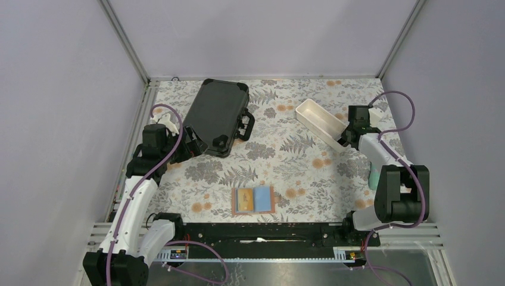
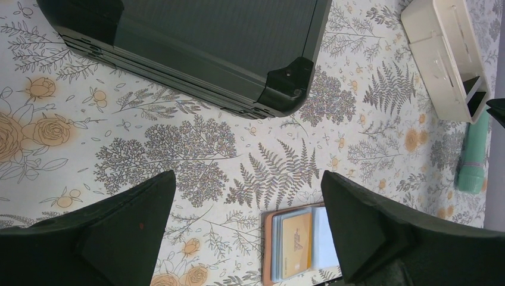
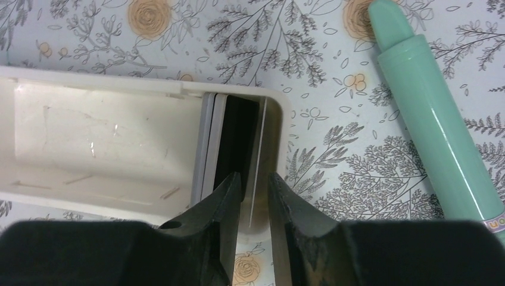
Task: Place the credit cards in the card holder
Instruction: Pick up the credit card from the storage box.
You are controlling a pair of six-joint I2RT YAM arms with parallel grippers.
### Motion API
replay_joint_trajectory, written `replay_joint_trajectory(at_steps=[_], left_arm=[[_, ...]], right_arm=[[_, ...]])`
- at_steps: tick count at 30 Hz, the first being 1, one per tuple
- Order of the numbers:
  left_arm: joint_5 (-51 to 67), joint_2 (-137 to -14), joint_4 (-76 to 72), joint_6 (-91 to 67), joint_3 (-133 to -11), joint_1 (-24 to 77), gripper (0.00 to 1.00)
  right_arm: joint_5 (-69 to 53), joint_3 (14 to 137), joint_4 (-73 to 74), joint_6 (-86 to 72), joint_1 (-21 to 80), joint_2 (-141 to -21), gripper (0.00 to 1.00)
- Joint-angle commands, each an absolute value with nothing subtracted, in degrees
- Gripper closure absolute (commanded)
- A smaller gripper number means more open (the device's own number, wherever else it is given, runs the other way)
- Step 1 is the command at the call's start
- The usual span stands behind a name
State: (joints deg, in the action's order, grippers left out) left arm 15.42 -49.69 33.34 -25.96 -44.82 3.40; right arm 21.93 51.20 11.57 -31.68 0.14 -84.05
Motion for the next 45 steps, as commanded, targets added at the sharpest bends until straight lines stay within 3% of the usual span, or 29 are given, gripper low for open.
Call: replay_joint_trajectory(at_steps=[1,28,34,39,45], left_arm=[[16.69,-49.57,30.94,-26.19,-44.56,3.08,0.02],[16.62,-49.61,30.98,-26.10,-44.56,2.99,0.02],[16.66,-49.66,30.94,-26.10,-44.56,2.99,0.02],[16.69,-49.67,30.98,-26.10,-44.56,2.90,0.02],[16.73,-49.66,30.94,-26.10,-44.49,2.81,0.02]], right_arm=[[23.51,51.42,11.52,-31.97,-1.25,-84.39,0.70],[21.36,51.58,9.28,-32.51,-1.76,-89.57,0.74],[22.26,52.27,9.76,-33.24,-1.76,-89.97,0.84],[24.79,54.51,12.42,-33.91,-1.85,-89.52,0.99],[27.07,55.64,13.92,-34.30,-2.02,-85.79,1.00]])
